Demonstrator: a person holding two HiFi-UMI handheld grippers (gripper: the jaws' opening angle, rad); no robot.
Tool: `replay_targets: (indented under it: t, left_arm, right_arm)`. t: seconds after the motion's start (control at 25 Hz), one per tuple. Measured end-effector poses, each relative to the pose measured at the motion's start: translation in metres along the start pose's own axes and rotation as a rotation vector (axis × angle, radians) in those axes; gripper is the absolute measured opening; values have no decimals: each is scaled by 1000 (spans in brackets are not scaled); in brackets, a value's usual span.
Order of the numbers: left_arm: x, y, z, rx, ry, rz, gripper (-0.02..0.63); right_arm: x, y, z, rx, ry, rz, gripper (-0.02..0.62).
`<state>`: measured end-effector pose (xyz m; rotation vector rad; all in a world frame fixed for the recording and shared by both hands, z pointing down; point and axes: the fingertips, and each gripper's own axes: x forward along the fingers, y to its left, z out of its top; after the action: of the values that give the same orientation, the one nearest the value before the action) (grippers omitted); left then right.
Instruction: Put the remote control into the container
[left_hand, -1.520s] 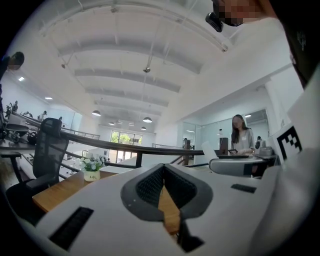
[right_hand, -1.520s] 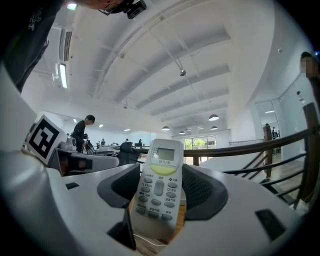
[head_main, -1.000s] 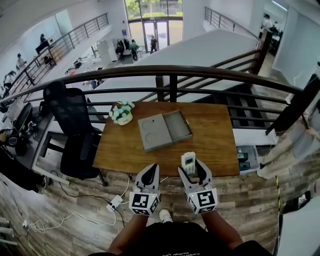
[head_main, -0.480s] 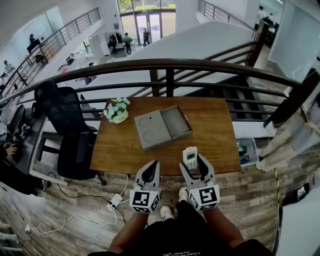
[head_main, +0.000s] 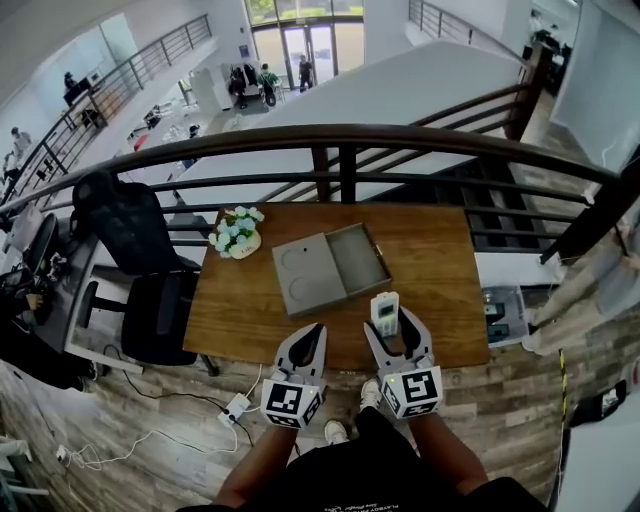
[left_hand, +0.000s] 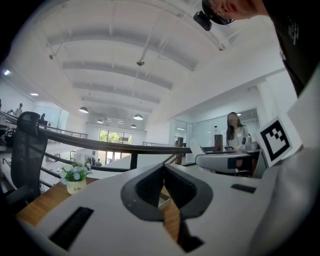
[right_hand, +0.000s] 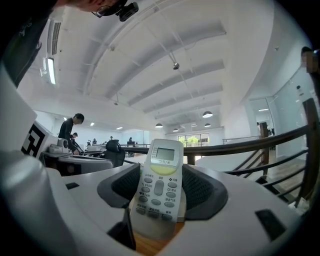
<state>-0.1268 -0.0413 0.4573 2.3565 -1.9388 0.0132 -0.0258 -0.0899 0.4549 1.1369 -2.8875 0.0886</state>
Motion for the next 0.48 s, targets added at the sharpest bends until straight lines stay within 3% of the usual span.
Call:
replay_targets:
  t: [0.48]
  left_arm:
    - [75,-1,18,53,3,34,6]
  right_arm:
    - [46,-70,6,-8,0,37,275]
